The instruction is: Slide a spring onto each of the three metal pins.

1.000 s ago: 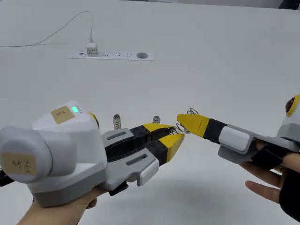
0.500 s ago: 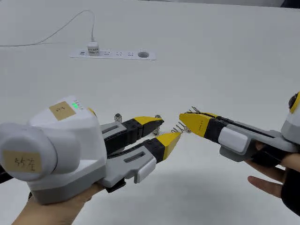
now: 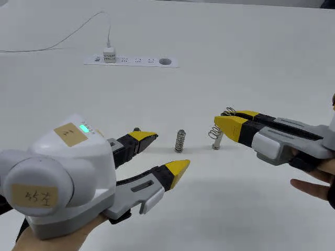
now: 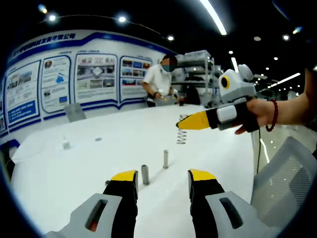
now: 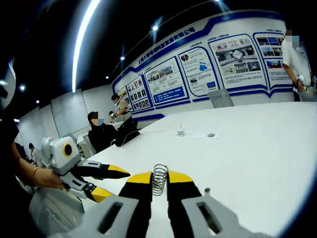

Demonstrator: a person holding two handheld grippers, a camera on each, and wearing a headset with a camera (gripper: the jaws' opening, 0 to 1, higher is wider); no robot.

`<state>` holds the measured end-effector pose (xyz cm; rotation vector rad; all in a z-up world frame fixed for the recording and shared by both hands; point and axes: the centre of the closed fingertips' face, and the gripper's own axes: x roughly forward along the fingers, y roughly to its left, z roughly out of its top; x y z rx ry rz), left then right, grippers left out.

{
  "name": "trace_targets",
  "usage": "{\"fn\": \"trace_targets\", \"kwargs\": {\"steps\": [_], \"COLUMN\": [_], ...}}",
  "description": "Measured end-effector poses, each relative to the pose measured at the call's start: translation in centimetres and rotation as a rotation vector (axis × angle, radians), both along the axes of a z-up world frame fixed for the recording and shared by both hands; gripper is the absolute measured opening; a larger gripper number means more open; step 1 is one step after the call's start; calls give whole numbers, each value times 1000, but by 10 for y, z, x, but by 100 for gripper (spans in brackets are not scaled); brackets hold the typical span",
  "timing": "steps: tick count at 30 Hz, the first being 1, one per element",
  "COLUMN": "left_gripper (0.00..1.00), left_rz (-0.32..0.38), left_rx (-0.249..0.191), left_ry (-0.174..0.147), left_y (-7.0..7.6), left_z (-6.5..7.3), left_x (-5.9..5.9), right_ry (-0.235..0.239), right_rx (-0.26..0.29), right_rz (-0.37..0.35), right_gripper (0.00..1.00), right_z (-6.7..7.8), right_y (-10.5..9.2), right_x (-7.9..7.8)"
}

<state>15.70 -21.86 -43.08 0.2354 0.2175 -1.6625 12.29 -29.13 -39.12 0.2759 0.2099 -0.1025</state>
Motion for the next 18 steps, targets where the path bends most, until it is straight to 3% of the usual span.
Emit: {"fn": "trace_targets", "kwargs": {"steps": [18], "left_gripper": [57], "left_rz": [96], "left_rx": [62], "left_ry": [2], "left_y": [7], "left_z": [-21], "left_x": [23], "right_ry": [78], "right_rx": [-111], "right_rz": [-73], "right_gripper": [12], "right_z": [-18], "right_y": [-52], "right_x": [11]}}
